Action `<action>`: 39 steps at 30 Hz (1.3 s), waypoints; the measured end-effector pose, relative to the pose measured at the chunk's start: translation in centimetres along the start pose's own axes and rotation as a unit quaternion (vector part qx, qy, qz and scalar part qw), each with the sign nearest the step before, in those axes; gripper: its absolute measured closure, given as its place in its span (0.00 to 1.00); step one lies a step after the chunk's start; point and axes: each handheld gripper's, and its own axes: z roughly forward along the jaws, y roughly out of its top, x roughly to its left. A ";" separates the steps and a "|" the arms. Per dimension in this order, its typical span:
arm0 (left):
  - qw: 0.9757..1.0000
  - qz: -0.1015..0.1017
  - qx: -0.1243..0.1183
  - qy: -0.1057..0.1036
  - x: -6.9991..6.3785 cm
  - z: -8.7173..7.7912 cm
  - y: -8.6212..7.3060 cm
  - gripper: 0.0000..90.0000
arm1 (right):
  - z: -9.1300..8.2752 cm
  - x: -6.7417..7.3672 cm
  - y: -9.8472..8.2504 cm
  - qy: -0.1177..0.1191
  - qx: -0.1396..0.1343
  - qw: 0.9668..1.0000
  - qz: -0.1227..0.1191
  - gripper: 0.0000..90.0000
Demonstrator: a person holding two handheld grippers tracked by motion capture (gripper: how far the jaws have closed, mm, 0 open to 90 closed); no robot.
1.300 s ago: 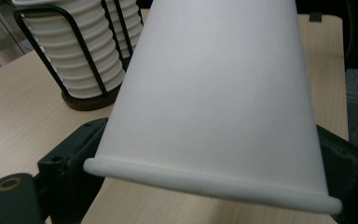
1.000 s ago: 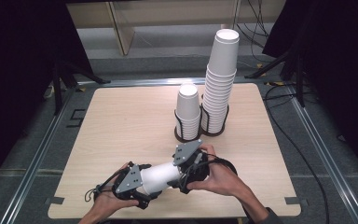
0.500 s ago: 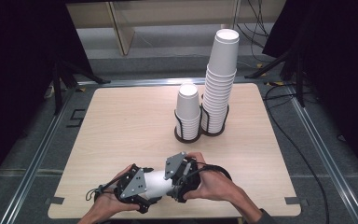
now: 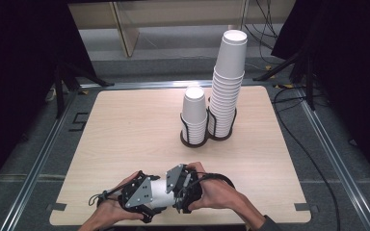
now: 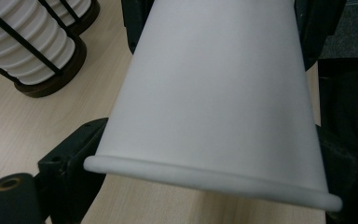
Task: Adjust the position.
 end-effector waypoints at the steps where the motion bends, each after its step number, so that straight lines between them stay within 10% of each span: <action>1: 1.000 0.000 -0.001 -0.002 0.1 0.0 0.0 0.11 | 0.0 0.0 0.0 0.000 0.002 1.000 -0.002 0.23; 6: 0.999 -0.021 -0.025 -0.004 0.3 0.2 -0.4 0.08 | -0.1 -0.1 0.0 -0.001 -0.007 1.000 -0.008 0.23; 16: 0.989 -0.088 -0.120 -0.024 1.9 -0.6 -1.6 0.06 | -2.0 -1.0 -1.3 0.014 -0.074 0.996 0.037 0.24; 22: 0.971 -0.153 -0.181 -0.040 2.7 -1.0 -2.1 0.14 | -4.0 -1.9 -2.7 0.000 -0.119 0.990 0.072 0.24; 24: 0.970 -0.159 -0.181 -0.039 3.0 -1.2 -2.2 0.15 | -4.5 -2.2 -3.0 -0.003 -0.142 0.986 0.083 0.23; 25: 0.964 -0.175 -0.195 -0.039 2.9 -1.2 -2.1 0.16 | -4.7 -2.3 -3.1 -0.007 -0.149 0.985 0.086 0.23; 30: 0.955 -0.207 -0.206 -0.041 2.9 -1.3 -2.2 0.16 | -5.1 -2.7 -3.4 -0.016 -0.187 0.977 0.105 0.23; 39: 0.942 -0.232 -0.241 -0.026 2.6 -1.5 -1.8 0.16 | -4.9 -2.6 -3.3 0.002 -0.213 0.972 0.096 0.23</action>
